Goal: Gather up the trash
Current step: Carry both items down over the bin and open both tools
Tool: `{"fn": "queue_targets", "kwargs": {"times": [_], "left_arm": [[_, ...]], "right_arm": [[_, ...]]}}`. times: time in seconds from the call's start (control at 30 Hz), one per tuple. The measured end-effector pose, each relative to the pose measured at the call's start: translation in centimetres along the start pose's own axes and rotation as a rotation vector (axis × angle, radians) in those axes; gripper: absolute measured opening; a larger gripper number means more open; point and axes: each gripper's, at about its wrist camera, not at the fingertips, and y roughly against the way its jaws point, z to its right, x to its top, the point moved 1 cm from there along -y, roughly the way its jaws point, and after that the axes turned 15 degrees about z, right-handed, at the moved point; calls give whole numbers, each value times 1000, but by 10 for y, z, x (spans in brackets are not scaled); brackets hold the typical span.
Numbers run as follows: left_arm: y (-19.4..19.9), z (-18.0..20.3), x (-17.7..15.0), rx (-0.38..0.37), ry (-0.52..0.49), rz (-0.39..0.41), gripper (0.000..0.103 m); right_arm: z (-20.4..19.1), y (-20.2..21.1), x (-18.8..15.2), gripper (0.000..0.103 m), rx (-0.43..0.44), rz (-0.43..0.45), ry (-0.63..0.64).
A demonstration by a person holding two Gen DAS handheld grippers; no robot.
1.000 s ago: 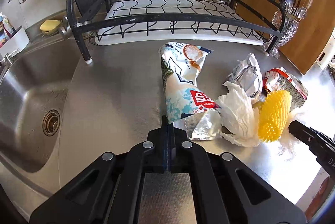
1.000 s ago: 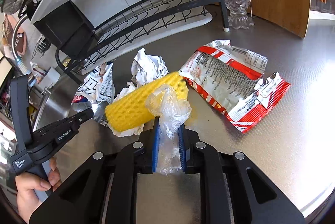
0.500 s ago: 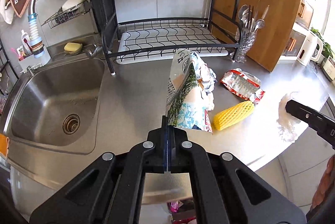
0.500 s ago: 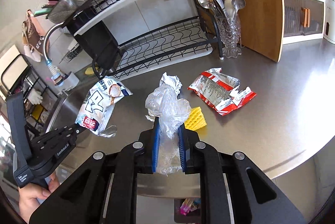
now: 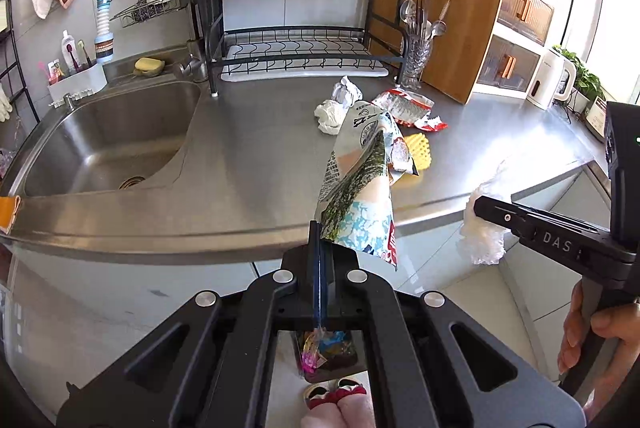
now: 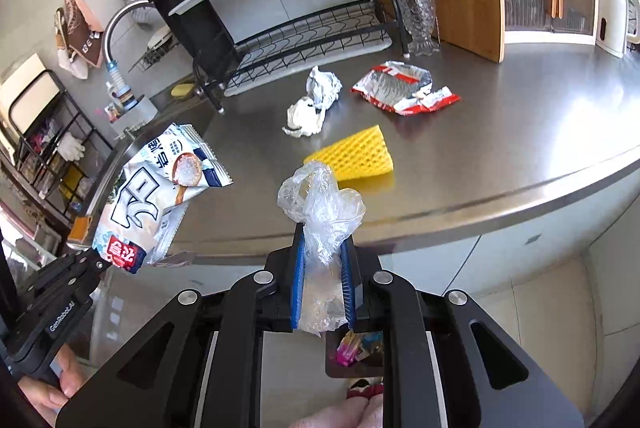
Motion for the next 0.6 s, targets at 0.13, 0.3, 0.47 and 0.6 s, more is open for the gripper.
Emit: {"fn": "queue_targets", "kwargs": {"times": [0.13,0.3,0.47,0.6], "left_arm": [[14,4,-37,0,17,-7,0],[16,5,-89,8,34,-42,0],[6,6,-143,-4,53,-92,0],[-10,6,-180,-7,56,-131,0]], "right_arm": [[2,6,-33,17,14,-33,1],[2,11,-73,17,19,-65,14],[5,4,-114,17,17,-114,29],[11,-12,-146,17,20,-166,24]]}}
